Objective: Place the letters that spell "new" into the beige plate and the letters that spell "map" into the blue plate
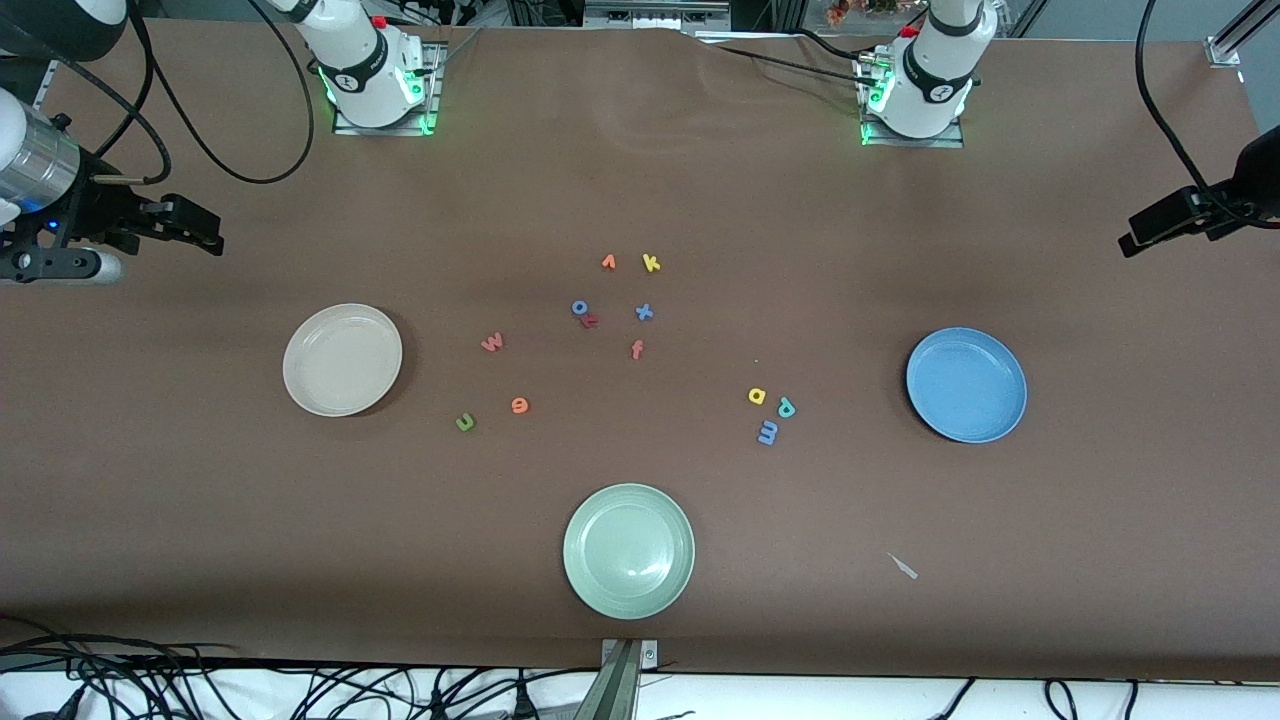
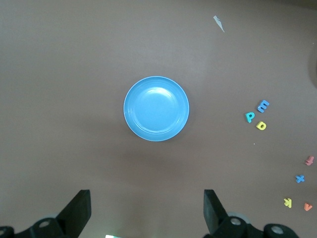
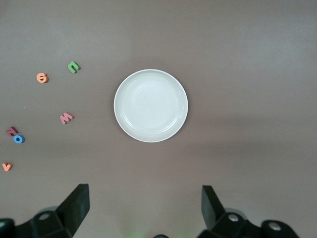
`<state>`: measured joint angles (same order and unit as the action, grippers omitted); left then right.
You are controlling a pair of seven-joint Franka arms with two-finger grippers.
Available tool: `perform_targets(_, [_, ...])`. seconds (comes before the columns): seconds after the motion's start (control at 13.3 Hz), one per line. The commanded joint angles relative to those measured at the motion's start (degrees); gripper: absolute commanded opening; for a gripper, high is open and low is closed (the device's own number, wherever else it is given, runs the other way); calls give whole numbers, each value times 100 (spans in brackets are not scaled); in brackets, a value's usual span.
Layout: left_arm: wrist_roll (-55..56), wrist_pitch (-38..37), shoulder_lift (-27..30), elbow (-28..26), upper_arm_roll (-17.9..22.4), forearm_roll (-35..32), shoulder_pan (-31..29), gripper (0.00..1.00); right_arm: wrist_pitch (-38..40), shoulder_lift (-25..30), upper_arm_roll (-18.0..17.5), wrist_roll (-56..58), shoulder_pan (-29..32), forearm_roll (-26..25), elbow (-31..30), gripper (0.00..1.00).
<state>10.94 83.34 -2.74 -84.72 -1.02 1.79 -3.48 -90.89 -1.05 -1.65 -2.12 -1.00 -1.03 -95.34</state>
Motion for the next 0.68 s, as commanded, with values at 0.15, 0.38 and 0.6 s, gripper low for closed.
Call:
perform_targets(0.15, [14,-54,-69,148,-30,-152,-21,100,19,-35,85,-17,-5,94,77,100])
perform_targets(0.38, [14,-54,-78,157,-30,-152,-21,100,10,-35,94,-8,-5,94,68,100])
perform_targets(0.6, [14,-54,-69,157,-21,-152,-21,100,19,-35,94,-8,-5,94,68,100])
